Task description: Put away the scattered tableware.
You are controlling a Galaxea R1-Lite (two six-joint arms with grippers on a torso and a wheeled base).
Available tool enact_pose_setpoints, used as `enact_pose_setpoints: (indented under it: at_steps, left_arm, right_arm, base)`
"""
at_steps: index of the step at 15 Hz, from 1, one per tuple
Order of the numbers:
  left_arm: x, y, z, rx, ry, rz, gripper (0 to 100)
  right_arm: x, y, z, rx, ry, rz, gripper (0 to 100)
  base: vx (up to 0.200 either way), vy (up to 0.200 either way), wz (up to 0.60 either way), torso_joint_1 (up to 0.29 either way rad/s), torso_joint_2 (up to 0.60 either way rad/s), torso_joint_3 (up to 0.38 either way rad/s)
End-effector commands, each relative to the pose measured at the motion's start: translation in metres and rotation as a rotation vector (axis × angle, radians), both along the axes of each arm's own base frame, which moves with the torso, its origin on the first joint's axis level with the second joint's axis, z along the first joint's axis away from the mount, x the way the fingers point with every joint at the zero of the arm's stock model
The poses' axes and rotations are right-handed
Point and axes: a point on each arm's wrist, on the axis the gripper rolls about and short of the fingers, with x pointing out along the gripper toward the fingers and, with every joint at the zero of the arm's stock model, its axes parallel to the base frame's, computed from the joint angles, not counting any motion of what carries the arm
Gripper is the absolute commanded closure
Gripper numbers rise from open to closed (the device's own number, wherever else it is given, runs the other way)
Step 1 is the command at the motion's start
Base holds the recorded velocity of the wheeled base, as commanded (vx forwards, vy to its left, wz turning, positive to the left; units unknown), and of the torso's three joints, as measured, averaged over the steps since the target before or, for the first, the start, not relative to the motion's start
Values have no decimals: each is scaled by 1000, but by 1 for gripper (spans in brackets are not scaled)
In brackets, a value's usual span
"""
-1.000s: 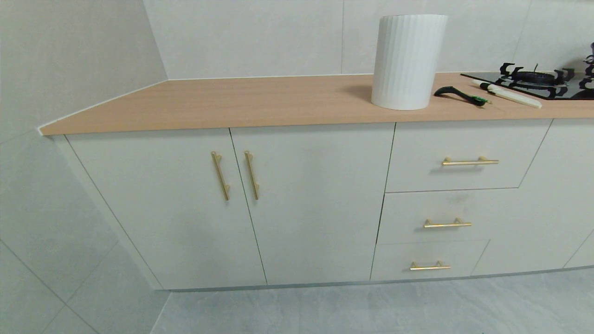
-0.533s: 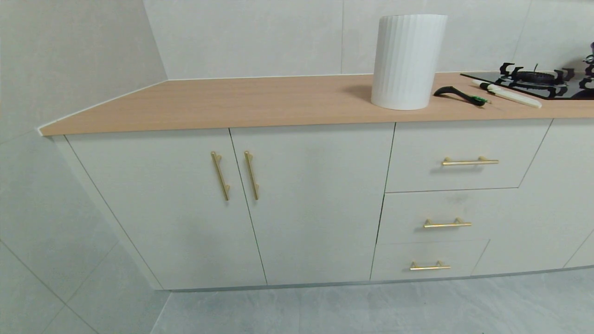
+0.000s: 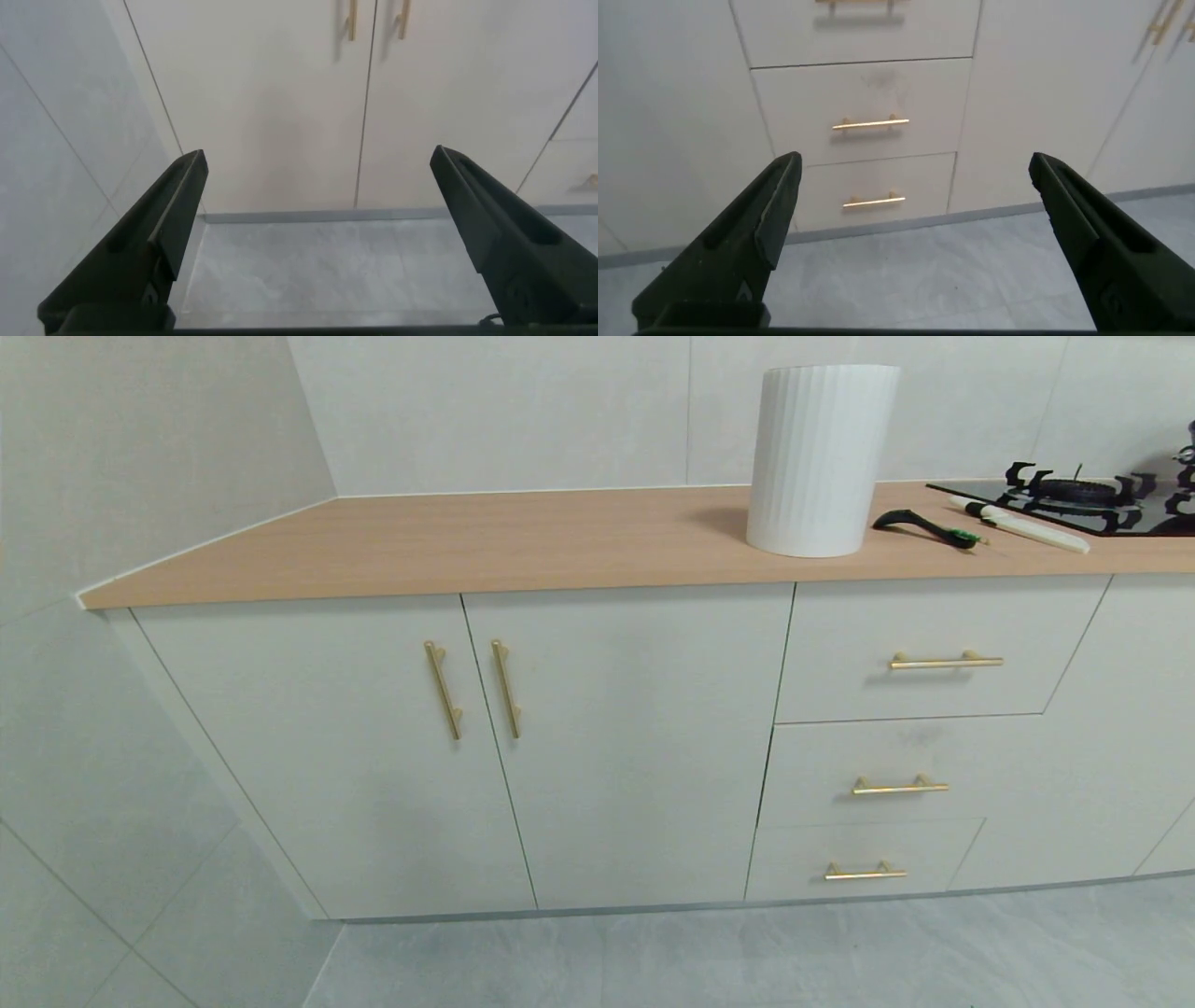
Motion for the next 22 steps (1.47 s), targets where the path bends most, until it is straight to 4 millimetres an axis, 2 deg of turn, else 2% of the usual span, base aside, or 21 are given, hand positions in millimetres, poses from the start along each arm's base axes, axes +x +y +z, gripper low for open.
enact_pose_setpoints:
  at_steps: [1, 2, 4, 8, 11, 21, 22]
  left_arm:
    - [0, 0, 0, -8, 0, 0, 0]
    - [0, 0, 0, -11, 0, 0, 0]
    - [0, 0, 0, -15, -1, 0, 0]
    - [0, 0, 0, -22, -1, 0, 0]
    - [0, 0, 0, -25, -1, 2, 0]
    - [0, 0, 0, -32, -3, 0, 0]
    - [0, 0, 0, -32, -3, 2, 0]
  right_arm:
    - [0, 3, 0, -3, 5, 114, 0]
    - [0, 4, 0, -7, 2, 186, 0]
    - [0, 4, 1, 81, -1, 178, 0]
    - [0, 0, -1, 54, 7, -9, 0]
    - [2, 1, -4, 38, 78, 82, 0]
    - [0, 2, -5, 30, 49, 84, 0]
    - [0, 2, -5, 30, 49, 84, 0]
  base:
    - [0, 0, 0, 0, 0, 0]
    - [0, 0, 0, 0, 0, 0]
    - [0, 0, 0, 0, 0, 0]
    - [0, 0, 0, 0, 0, 0]
    - [0, 0, 0, 0, 0, 0]
    - [0, 0, 0, 0, 0, 0]
    - [-200, -200, 0, 2, 2, 2]
